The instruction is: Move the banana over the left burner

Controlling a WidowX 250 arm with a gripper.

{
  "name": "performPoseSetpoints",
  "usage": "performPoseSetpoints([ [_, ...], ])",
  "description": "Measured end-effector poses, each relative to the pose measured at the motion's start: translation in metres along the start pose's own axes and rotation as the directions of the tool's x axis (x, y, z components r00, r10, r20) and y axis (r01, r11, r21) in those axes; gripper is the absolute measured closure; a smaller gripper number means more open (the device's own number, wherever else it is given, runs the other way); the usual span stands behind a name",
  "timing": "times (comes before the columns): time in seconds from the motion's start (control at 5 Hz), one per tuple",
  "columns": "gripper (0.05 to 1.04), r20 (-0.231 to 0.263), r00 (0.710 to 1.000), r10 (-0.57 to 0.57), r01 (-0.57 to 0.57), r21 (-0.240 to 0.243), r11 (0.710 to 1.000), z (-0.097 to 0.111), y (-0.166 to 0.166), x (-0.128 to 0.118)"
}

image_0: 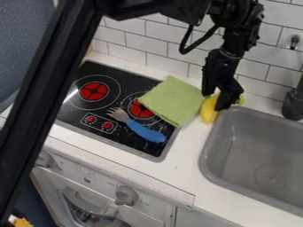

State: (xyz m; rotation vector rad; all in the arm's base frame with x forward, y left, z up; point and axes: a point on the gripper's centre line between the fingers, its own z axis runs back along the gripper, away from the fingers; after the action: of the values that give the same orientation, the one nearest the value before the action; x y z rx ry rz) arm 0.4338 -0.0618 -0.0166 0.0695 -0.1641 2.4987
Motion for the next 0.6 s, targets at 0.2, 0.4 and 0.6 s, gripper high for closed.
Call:
performPoseSetpoints([
  [0.2,0.612,0.005,1.0,0.016,-0.016,-0.003,1.0,-0.0044,0.0034,0.0028],
  [0.4,0.614,0.004,1.0,0.009,-0.009,-0.01,1.0,-0.0052,0.006,0.0039],
  [0.6,0.614,-0.01,1.0,0.003,-0.003,-0.01,1.0,-0.0052,0.0076,0.0052],
])
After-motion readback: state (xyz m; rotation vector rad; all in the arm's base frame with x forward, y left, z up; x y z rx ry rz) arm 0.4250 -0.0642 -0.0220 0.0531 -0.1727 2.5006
